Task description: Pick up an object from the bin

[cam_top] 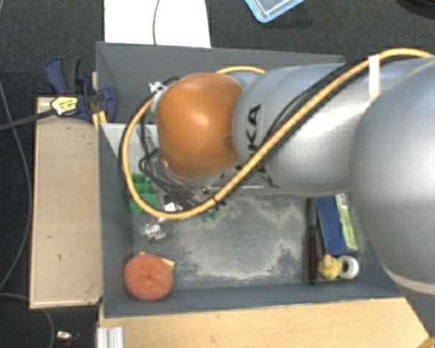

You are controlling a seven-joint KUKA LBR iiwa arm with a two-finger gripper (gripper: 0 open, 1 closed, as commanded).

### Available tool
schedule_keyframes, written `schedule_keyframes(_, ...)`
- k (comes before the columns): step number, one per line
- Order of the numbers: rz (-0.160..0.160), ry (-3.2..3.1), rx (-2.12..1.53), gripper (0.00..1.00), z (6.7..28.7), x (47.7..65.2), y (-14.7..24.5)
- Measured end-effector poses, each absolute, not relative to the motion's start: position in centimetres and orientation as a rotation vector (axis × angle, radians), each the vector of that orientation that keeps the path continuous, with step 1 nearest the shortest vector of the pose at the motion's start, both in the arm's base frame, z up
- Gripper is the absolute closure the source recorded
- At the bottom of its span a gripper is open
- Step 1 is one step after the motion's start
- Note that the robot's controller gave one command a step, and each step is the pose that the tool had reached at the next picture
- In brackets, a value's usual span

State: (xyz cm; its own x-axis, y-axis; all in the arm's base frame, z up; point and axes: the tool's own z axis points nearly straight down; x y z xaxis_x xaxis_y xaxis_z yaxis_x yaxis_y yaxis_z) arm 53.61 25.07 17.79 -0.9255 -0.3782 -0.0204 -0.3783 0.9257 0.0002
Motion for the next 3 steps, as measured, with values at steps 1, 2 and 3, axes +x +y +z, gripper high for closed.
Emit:
schedule_keyframes(1, 0.004, 2.931, -1.100, 0.00, 14.9, 53.5, 24.8)
schedule_keyframes(2, 0.001, 2.984, -0.882, 0.00, 14.3, 50.3, 24.7)
schedule_keyframes(3, -0.005, 2.963, -0.953, 0.00, 14.0, 49.6, 24.2)
